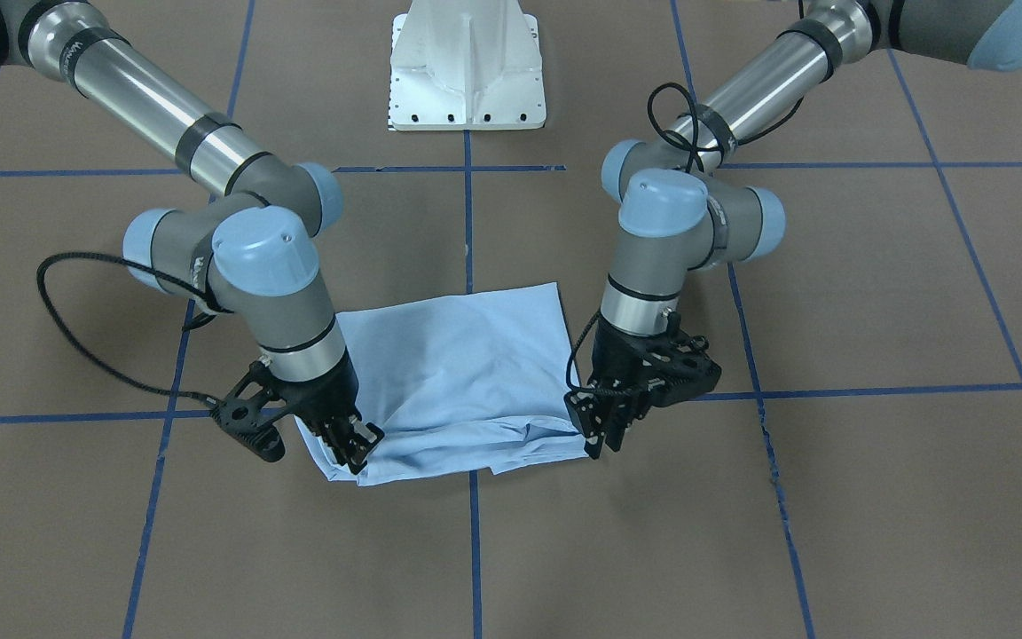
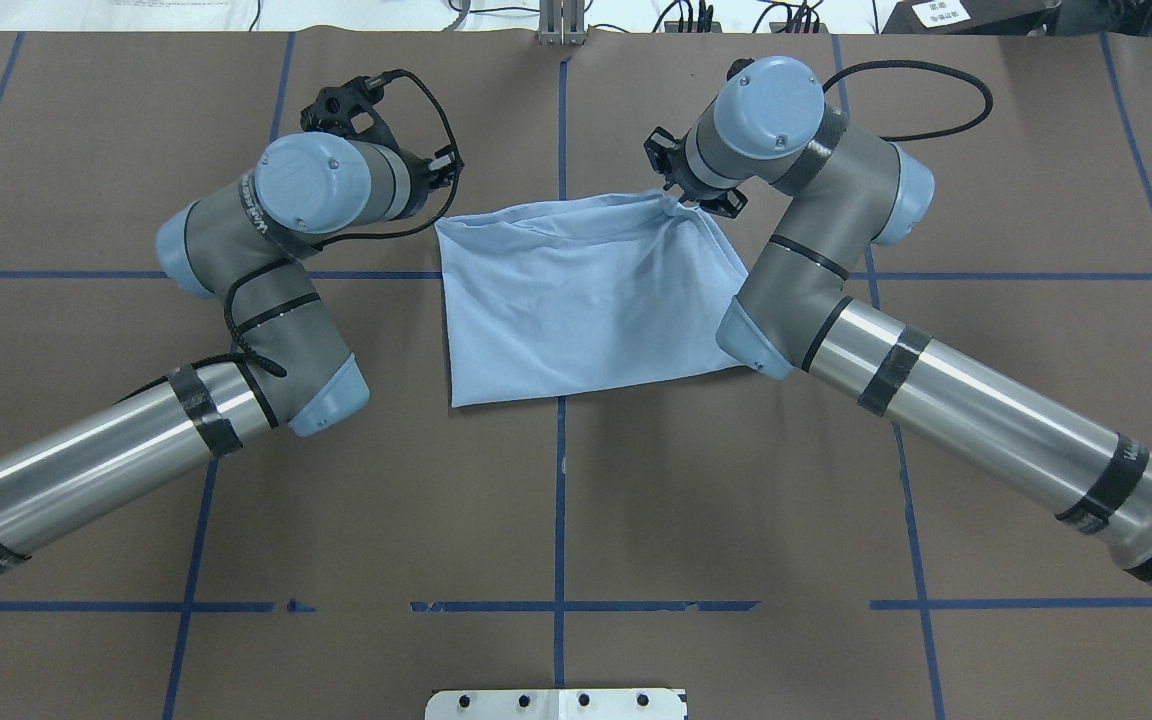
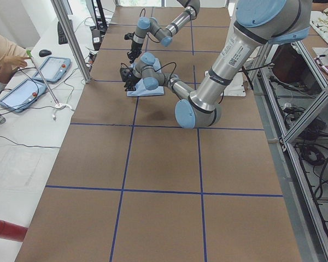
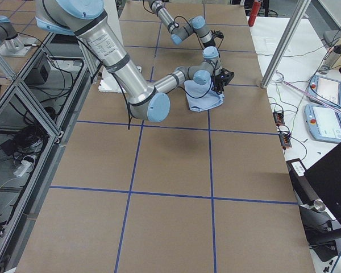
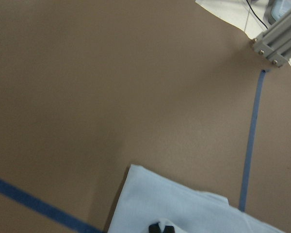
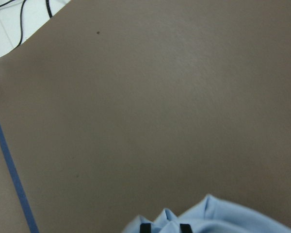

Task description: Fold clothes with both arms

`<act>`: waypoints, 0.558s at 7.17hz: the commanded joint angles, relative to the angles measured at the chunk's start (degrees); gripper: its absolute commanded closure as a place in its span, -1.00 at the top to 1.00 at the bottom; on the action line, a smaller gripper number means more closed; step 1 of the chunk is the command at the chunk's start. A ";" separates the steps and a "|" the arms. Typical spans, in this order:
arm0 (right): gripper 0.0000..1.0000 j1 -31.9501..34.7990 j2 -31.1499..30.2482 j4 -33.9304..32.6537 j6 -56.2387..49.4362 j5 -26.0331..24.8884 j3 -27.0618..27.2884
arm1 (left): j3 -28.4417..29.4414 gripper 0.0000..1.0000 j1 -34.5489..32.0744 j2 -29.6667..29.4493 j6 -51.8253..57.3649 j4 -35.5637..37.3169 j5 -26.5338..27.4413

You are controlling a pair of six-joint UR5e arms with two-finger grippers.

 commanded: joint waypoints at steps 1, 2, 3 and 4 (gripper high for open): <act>1.00 6.96 -1.84 3.94 -17.02 4.94 -4.06 | 0.51 1.00 -2.65 2.24 3.43 -4.12 -0.73; 1.00 10.30 -4.04 4.12 -21.26 9.16 -3.02 | -3.26 1.00 -2.91 4.17 8.74 -3.60 -0.91; 1.00 13.03 -6.15 3.94 -23.48 13.21 -1.70 | -7.04 1.00 -4.92 7.49 13.93 -3.59 -5.18; 1.00 16.89 -8.52 3.59 -27.67 18.30 -0.91 | -10.47 1.00 -9.03 12.05 20.51 -3.68 -14.62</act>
